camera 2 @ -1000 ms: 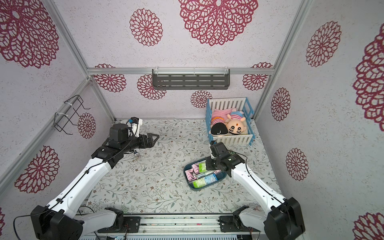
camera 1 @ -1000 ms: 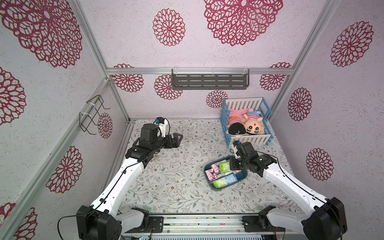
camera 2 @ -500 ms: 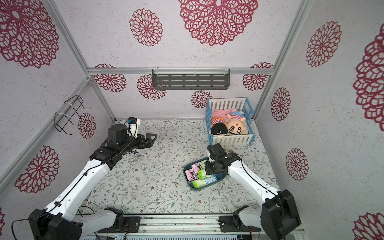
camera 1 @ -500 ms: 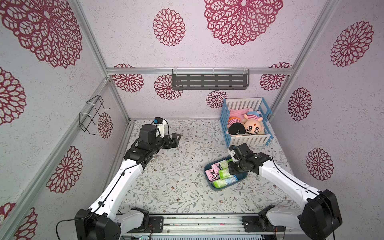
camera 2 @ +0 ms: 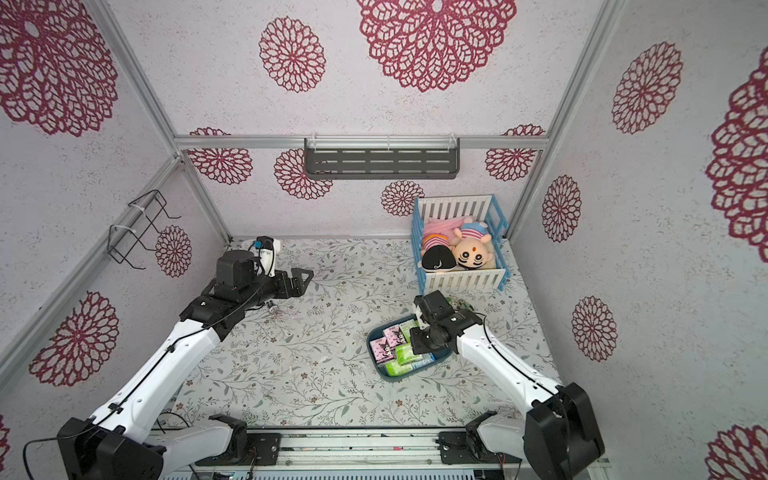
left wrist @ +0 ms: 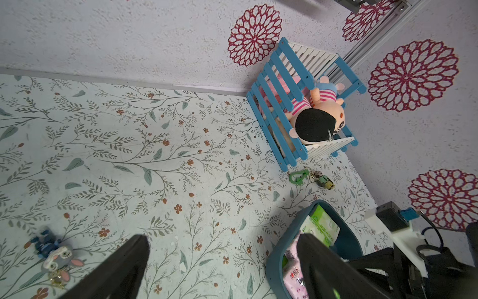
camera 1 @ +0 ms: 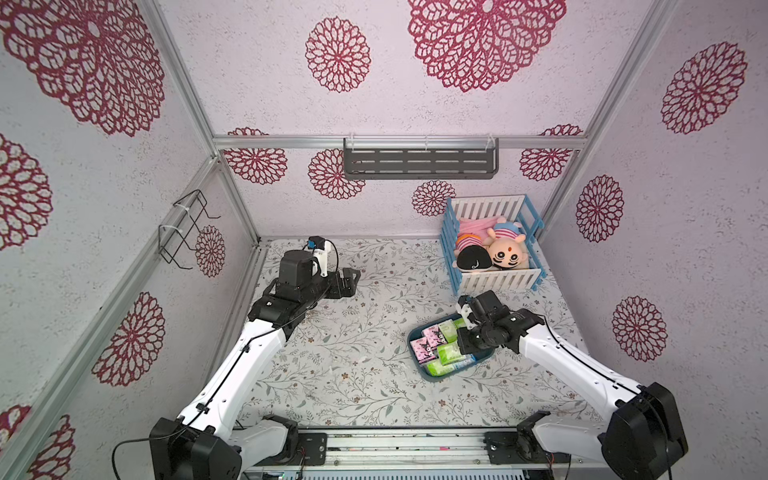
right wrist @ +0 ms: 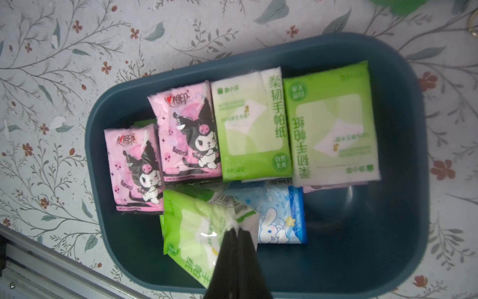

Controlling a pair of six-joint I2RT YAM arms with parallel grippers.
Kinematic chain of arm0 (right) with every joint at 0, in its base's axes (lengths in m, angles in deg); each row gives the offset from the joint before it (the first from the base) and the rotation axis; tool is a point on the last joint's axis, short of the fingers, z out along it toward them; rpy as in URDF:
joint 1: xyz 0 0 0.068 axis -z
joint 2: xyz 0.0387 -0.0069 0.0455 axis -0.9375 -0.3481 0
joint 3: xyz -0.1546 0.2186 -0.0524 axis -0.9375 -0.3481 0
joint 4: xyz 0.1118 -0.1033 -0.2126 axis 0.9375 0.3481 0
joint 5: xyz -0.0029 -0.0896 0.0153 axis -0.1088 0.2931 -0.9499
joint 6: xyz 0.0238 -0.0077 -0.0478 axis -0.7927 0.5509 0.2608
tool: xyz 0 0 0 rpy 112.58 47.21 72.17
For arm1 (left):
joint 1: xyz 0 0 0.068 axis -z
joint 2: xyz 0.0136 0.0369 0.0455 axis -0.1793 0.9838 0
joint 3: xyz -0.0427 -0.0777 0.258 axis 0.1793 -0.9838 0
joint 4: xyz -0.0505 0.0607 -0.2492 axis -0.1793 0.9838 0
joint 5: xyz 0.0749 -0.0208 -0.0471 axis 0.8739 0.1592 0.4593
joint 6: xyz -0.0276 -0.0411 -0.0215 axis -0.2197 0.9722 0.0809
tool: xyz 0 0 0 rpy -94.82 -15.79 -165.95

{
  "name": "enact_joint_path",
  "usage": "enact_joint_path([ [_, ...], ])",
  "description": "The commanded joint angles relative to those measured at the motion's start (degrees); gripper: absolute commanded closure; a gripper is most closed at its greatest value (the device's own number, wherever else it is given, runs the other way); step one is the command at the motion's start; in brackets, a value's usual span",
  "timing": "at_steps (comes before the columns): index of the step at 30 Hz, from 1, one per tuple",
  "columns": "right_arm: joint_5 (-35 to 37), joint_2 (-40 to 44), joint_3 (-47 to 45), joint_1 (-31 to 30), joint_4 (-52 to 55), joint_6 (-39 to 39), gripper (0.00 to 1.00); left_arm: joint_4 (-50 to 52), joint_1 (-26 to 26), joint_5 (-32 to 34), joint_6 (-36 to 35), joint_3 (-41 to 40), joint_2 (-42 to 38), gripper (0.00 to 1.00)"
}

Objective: Put the pocket tissues into the storage box
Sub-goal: Place the pocket tissues in the storage box.

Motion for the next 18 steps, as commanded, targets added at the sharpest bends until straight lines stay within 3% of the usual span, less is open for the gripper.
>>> enact_joint_path([
  [1,-0.99,0.11,-0.62,-0.05,-2.87,0.47,0.93,-0.43,-0.21,0.26,-0.59,-0.60,-0.62,0.03],
  [5,-1.02,-0.84,-0.99,-0.02,-3.76,0.31,0.89,0.28,-0.24,0.71,-0.94,-0.21,-0.70,0.03],
  [9,-0.50,-0.15,-0.74,-0.03,-4.87,-0.19,0.55,0.51,-0.42,2.12,-1.23,-0.38,-0.82,0.03],
  [12,-0.75,1.13,-0.39,-0.05,-6.25,-0.90,0.44,0.86,-1.61,3.77,-0.36,-0.33,-0.39,0.03],
  [15,0.16,3.01,0.85,-0.06,-8.14,-1.64,0.29,0.15,-5.86,2.04,1.82,-0.38,-0.22,0.03],
  [18,4.17,4.70,3.72,-0.01,-10.96,-2.68,0.16,-0.36,-11.32,6.15,0.02,-0.63,-0.74,0.03],
])
